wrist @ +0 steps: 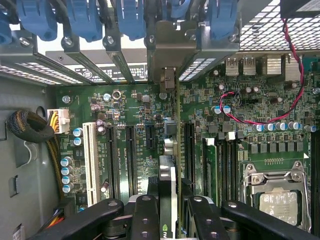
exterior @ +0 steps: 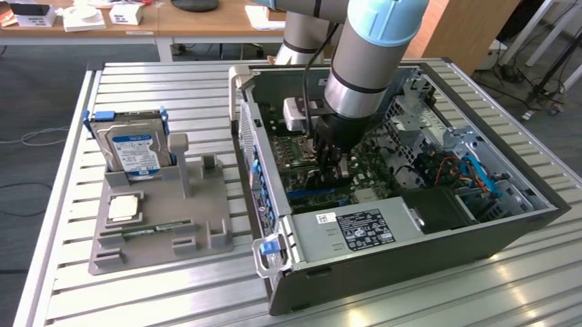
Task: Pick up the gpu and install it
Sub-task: 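Insert the gpu into the slot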
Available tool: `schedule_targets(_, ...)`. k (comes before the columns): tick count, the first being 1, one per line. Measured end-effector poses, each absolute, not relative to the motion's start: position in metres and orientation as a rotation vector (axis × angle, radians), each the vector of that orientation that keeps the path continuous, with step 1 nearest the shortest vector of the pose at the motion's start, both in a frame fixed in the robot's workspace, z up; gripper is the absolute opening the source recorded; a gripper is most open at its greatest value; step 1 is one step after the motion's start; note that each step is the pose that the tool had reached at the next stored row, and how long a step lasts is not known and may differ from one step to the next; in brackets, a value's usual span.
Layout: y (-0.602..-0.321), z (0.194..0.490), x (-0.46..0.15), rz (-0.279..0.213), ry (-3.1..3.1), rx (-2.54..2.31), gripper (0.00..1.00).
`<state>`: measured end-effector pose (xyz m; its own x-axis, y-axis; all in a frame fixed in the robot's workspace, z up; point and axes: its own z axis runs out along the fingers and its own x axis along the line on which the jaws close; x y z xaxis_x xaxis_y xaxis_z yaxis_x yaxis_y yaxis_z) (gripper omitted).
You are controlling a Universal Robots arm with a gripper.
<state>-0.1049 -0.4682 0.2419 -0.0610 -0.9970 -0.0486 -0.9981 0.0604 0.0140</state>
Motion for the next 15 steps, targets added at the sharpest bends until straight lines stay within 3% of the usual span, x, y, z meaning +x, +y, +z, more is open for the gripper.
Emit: schedule_targets(15,-0.4682,0.2411,-0.1049,0.068,2.269,-2.135,0.27)
